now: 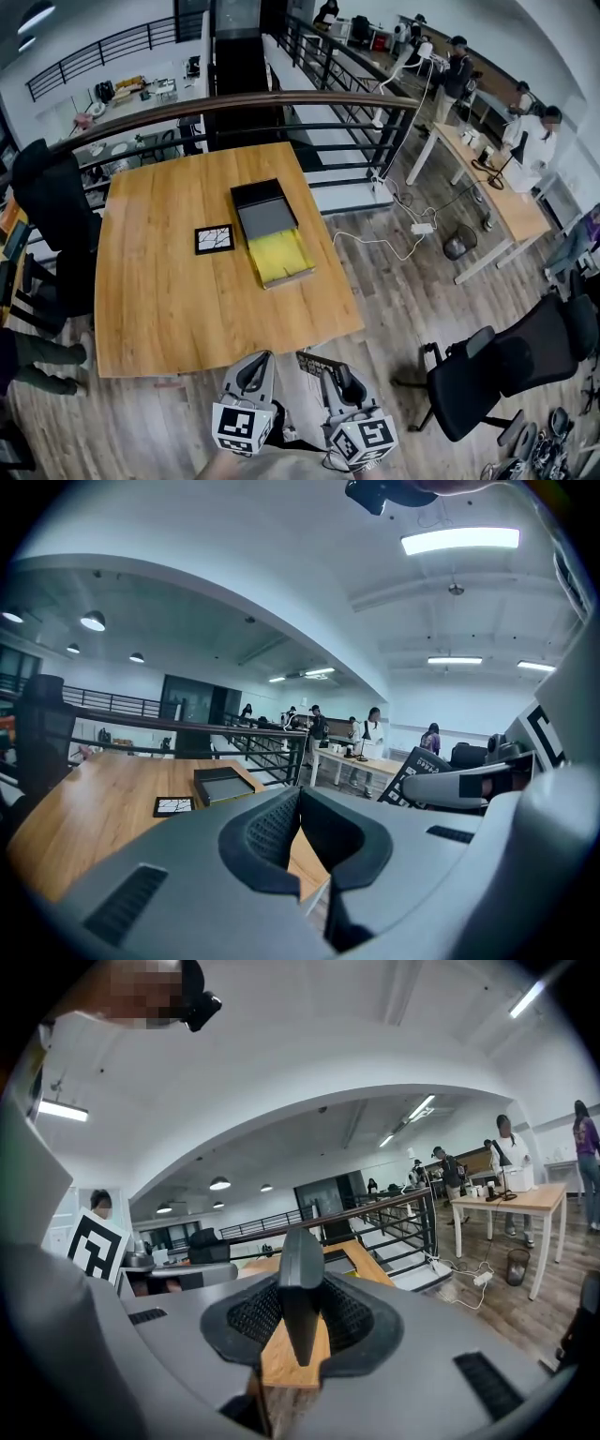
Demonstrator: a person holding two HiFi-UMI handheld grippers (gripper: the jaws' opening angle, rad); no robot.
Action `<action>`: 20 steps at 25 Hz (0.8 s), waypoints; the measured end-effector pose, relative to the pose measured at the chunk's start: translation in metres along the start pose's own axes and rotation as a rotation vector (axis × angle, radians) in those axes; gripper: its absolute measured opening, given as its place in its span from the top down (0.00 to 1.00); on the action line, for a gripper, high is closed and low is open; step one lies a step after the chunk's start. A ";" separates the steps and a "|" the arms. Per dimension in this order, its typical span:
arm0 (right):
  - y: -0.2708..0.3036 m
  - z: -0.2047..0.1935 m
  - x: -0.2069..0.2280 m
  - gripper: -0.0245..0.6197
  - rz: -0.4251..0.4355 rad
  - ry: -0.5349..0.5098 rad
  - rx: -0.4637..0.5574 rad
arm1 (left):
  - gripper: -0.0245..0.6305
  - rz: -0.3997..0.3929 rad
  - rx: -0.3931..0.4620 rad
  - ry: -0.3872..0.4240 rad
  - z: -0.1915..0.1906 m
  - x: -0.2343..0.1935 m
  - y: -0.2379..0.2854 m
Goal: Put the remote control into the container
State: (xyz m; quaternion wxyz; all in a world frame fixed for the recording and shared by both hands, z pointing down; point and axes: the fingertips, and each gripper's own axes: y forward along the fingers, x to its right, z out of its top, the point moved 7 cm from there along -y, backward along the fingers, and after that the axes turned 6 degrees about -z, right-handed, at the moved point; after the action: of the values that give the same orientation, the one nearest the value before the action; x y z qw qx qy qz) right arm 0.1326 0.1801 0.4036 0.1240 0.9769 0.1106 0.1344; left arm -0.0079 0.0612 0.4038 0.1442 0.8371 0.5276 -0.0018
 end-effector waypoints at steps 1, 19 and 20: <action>0.014 0.005 -0.001 0.77 0.008 -0.010 0.001 | 0.94 0.004 0.003 -0.003 0.004 -0.010 0.007; 0.168 0.059 -0.029 0.77 0.065 -0.091 -0.013 | 0.94 0.059 0.043 -0.043 0.048 -0.134 0.073; 0.174 0.060 -0.028 0.77 0.069 -0.091 -0.017 | 0.94 0.064 0.044 -0.046 0.049 -0.136 0.076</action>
State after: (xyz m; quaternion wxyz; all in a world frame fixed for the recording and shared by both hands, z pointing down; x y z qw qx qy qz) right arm 0.1550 -0.0041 0.3883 0.1324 0.9841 0.0702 0.0950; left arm 0.0059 -0.1016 0.3962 0.1381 0.8564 0.4968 -0.0281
